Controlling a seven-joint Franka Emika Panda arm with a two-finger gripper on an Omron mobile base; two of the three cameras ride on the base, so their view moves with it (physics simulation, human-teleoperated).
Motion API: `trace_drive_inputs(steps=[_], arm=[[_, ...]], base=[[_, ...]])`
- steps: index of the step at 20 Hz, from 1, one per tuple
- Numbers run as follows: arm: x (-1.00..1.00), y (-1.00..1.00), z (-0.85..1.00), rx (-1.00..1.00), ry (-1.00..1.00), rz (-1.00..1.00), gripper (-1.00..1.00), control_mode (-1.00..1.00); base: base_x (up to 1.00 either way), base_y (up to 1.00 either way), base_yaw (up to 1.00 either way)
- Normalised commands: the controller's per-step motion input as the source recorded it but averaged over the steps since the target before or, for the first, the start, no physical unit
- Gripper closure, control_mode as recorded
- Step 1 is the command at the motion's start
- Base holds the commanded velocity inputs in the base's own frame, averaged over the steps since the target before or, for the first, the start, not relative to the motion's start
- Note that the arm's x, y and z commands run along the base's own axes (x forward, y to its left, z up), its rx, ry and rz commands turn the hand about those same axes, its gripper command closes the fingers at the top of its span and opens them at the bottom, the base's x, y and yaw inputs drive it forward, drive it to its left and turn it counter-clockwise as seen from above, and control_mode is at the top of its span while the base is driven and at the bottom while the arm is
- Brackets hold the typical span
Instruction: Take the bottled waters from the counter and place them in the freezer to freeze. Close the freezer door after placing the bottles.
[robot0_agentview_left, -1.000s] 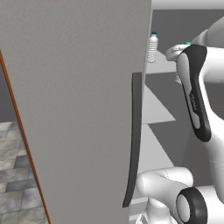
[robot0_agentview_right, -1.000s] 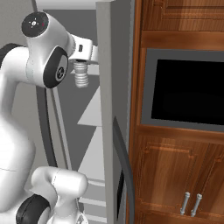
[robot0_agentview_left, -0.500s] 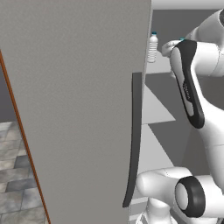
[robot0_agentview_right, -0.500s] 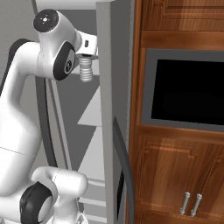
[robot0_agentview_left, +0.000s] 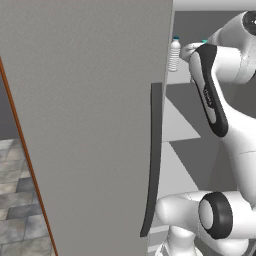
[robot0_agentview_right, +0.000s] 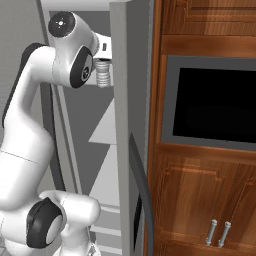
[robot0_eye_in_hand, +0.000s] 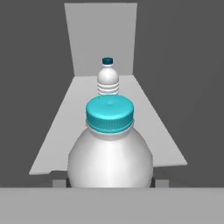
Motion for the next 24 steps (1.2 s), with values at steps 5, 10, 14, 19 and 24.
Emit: trace_drive_inputs(steps=[5,10,14,19,24], arm=[[0.22,0.00,0.02,0.00,0.00,0.00,1.00,-1.00],[0.32,0.00,0.00,0.00,0.00,0.00,1.00,-1.00],[0.35,0.00,0.00,0.00,0.00,0.00,1.00,-1.00],[0.36,0.00,0.00,0.00,0.00,0.00,1.00,-1.00],[0.36,0.00,-0.05,0.00,0.00,0.00,1.00,-1.00]], base=[[0.00,0.00,0.00],[0.00,0.00,0.00],[0.00,0.00,0.00],[0.00,0.00,0.00],[0.00,0.00,0.00]])
